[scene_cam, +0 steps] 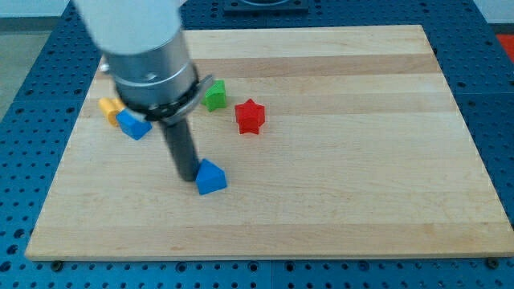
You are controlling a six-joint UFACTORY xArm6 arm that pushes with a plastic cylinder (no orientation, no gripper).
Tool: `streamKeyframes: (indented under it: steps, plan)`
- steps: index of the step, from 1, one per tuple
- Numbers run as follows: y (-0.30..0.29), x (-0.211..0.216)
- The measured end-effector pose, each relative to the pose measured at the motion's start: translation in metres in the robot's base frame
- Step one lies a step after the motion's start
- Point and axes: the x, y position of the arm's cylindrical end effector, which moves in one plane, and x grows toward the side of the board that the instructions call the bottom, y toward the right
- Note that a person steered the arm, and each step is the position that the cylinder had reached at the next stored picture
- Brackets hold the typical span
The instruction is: Push the blue triangle below the red star
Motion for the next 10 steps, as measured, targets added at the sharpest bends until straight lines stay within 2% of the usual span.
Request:
streamKeyframes:
  steps: [1,2,3,4,5,6,10]
  plan:
    - [0.010,0.009]
    - [-0.035,0.034]
    - [-0.029,0.043]
    - [0.012,0.043]
    - [0.042,0.042]
    - [0.067,0.020]
    - [0.033,-0.003]
